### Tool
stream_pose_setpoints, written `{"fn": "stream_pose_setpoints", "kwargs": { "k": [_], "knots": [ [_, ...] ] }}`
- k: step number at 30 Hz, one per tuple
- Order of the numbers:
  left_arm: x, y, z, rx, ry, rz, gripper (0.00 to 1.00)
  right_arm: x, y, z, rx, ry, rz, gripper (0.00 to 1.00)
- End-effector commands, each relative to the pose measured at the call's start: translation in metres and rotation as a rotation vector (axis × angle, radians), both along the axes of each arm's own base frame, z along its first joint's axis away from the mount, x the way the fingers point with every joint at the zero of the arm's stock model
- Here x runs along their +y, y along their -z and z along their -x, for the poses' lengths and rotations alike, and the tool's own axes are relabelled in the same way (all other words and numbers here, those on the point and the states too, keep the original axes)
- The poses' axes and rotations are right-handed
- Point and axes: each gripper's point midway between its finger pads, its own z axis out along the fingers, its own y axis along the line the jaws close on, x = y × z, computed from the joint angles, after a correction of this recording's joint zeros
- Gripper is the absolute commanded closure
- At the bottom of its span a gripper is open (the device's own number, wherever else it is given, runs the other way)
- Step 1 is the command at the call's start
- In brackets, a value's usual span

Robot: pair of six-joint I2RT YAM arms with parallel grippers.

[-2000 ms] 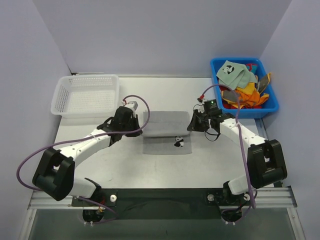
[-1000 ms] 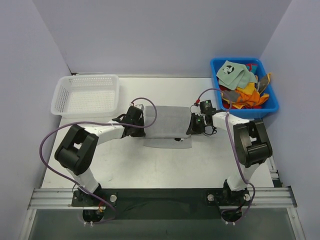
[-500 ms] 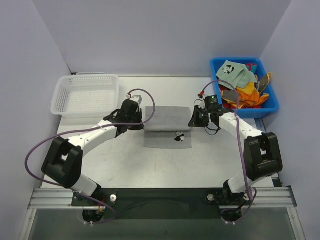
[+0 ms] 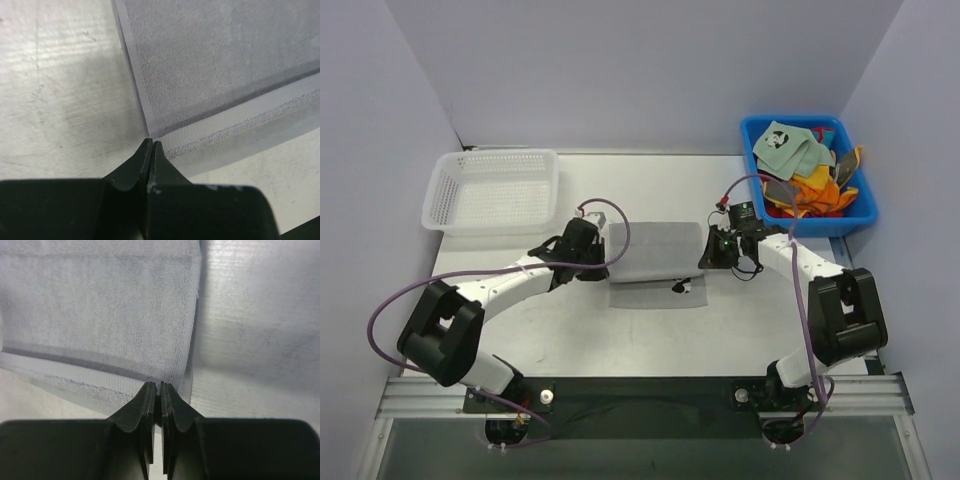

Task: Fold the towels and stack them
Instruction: Fold the towel

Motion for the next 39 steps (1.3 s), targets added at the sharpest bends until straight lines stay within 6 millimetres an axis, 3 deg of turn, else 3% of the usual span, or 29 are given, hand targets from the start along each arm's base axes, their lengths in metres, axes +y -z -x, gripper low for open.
{"fn": "stream_pose_setpoints", "kwargs": {
  "k": [1,4,8,17,21,25,28,33,38,39],
  "knots": [
    [0.001,0.025,0.008,0.050,-0.012,-0.033,1.00,-0.016,0.025,0.013,0.078,0.021,0.074,1.00],
    [0.001,0.039,0.015,0.082,-0.018,-0.045,1.00,-0.018,0.035,0.018,0.109,0.016,0.082,1.00],
    [0.002,0.041,0.021,0.090,-0.022,-0.036,1.00,-0.019,0.039,0.025,0.121,0.008,0.087,0.96],
    [0.002,0.022,0.019,0.026,-0.016,-0.025,1.00,-0.019,0.034,0.024,0.097,-0.007,0.086,1.00],
    [0.002,0.005,0.000,-0.018,-0.023,-0.059,1.00,-0.018,0.012,0.003,0.024,0.006,0.079,1.00],
    [-0.002,-0.035,-0.026,-0.093,-0.039,-0.053,1.00,-0.018,-0.030,-0.027,-0.081,0.030,0.067,1.00],
    [-0.004,-0.062,-0.033,-0.141,-0.036,-0.036,1.00,-0.017,-0.054,-0.036,-0.132,0.030,0.062,1.00],
    [0.001,-0.088,-0.025,-0.180,-0.042,-0.009,1.00,-0.018,-0.079,-0.029,-0.182,0.037,0.046,1.00],
    [0.005,-0.097,-0.009,-0.184,-0.049,0.038,1.00,-0.023,-0.074,-0.009,-0.168,0.048,0.042,1.00],
    [0.006,-0.090,-0.004,-0.168,-0.043,0.036,1.00,-0.023,-0.075,-0.006,-0.172,0.052,0.041,1.00]
  ]
}}
